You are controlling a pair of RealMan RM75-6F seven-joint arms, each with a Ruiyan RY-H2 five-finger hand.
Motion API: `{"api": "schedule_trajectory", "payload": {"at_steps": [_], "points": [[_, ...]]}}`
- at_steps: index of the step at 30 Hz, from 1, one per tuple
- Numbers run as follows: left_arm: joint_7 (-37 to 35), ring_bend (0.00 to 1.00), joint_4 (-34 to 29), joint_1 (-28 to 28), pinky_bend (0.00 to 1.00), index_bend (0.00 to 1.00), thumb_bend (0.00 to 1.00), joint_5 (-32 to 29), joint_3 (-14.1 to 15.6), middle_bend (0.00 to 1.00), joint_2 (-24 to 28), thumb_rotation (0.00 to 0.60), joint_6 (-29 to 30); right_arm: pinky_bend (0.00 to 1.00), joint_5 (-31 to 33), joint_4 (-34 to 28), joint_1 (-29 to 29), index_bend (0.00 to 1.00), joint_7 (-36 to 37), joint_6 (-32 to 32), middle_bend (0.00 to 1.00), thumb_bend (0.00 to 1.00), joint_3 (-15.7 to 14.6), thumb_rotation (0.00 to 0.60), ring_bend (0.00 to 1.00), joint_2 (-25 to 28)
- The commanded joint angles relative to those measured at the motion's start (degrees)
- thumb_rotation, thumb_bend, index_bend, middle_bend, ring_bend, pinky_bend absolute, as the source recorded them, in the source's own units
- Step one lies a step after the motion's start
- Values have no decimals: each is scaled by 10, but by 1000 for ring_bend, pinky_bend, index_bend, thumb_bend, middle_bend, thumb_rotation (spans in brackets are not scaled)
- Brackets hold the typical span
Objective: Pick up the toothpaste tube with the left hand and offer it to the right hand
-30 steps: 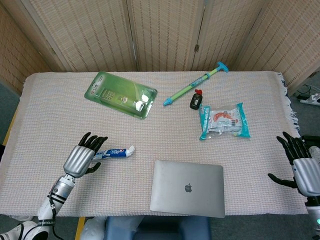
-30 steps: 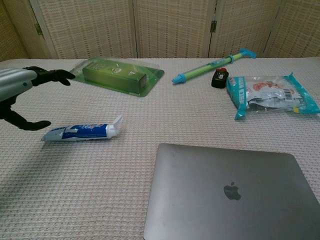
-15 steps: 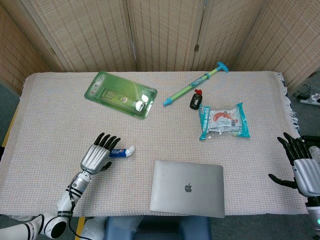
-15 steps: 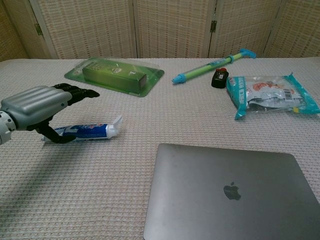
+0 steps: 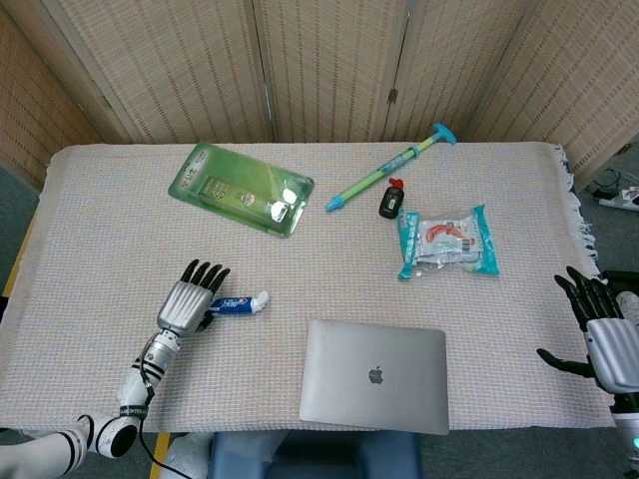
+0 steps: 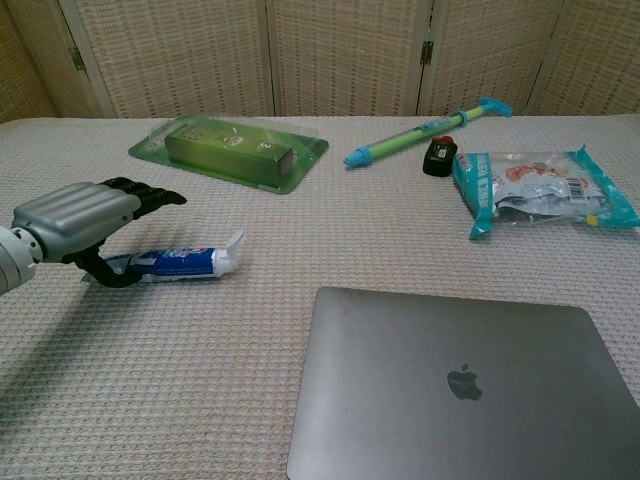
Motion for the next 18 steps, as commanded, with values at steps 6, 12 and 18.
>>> {"api": "schedule_trajectory", "payload": {"at_steps": [6,12,18], "points": [[-16,90,27,-11,0,112,344,-12,-5,105,-4,600,-8,0,1,2,0,0,0,-1,0,129,1,600,0,-2],[-41,168,13,-17,8,263,343,2,8,192,9,600,-17,0,2,5,1,0,1,-4,0,129,1,600,0,-4],[-62,262,26,-21,68,364,345,18,16,309,5,600,-12,0,2,5,1,0,0,-4,0,129,1,600,0,-3]]}}
